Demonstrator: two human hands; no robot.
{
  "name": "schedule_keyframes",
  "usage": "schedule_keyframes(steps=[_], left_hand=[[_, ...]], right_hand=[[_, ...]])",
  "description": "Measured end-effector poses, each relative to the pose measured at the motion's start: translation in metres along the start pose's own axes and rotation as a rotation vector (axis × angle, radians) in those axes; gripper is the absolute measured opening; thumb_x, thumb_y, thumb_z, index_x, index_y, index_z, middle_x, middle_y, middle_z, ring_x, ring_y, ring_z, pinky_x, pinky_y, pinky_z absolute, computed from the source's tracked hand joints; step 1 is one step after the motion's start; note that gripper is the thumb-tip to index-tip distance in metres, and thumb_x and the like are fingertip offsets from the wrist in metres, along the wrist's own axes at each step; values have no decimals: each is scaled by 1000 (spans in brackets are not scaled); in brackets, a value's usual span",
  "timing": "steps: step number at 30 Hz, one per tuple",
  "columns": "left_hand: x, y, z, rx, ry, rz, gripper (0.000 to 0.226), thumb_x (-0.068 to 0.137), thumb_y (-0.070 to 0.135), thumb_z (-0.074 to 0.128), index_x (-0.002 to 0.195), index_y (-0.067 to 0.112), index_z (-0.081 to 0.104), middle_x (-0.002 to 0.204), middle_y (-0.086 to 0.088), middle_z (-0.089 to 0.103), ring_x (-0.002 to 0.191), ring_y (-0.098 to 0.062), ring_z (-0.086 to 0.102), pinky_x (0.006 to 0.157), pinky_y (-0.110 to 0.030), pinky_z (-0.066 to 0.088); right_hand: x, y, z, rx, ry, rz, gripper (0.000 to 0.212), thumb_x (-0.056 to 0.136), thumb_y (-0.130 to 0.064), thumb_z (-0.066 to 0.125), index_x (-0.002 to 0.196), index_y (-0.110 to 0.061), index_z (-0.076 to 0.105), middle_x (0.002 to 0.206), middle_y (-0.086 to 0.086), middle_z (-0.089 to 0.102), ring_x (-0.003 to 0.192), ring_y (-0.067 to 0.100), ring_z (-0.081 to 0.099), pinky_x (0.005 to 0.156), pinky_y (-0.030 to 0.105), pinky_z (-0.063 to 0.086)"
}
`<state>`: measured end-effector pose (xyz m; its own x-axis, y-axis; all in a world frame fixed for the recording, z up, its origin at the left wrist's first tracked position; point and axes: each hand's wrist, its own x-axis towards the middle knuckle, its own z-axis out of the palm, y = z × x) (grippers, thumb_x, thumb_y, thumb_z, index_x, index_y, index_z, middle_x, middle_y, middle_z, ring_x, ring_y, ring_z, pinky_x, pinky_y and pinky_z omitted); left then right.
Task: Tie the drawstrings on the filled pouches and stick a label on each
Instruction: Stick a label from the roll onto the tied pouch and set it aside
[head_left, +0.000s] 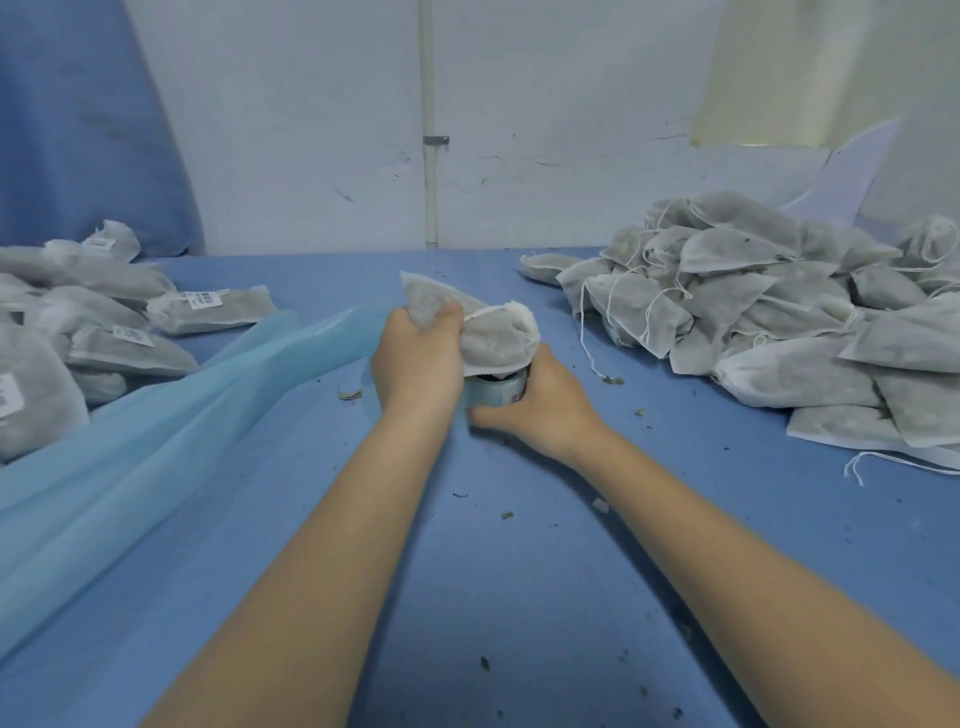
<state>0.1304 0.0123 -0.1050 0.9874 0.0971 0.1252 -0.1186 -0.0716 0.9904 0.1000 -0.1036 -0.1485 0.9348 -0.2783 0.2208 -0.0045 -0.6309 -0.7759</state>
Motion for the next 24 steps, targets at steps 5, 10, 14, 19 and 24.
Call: schedule_keyframes(steps=[5, 10, 14, 19, 24], left_hand=[[-2, -7, 3, 127, 11, 35, 28, 91, 35, 53, 100, 9, 58, 100, -5, 63, 100, -28, 58, 83, -33, 43], [1, -9, 2, 123, 17, 32, 30, 91, 33, 54, 106, 8, 59, 109, -10, 64, 106, -30, 57, 95, -42, 44], [-1, -8, 2, 132, 33, 46, 27, 91, 33, 53, 104, 9, 59, 104, -7, 64, 102, -28, 57, 91, -38, 44], [-5, -9, 4, 167, 58, 78, 23, 94, 31, 50, 103, 11, 56, 94, 1, 55, 88, -19, 48, 74, -26, 33], [-6, -9, 5, 191, 68, 77, 24, 94, 32, 49, 104, 11, 54, 93, 2, 52, 86, -19, 44, 71, -26, 30]], right_hand=[[-8, 1, -3, 40, 15, 3, 71, 60, -42, 89, 111, -21, 44, 98, -16, 53, 83, -4, 52, 61, 5, 38], [-21, 13, -23, 176, -25, 57, 71, 67, -22, 87, 129, -15, 52, 100, -10, 64, 76, -3, 61, 81, 12, 48], [-27, 13, -19, 127, 80, 15, 43, 71, -17, 84, 111, -14, 69, 79, -13, 66, 74, -9, 60, 78, 3, 43], [-24, 12, -16, 100, 178, -1, 27, 74, -17, 81, 99, -14, 75, 80, -7, 70, 76, -2, 63, 71, 2, 41], [-25, 12, -18, 126, 223, 35, 14, 70, -19, 84, 76, -22, 72, 69, -11, 67, 67, -4, 60, 65, 3, 41]])
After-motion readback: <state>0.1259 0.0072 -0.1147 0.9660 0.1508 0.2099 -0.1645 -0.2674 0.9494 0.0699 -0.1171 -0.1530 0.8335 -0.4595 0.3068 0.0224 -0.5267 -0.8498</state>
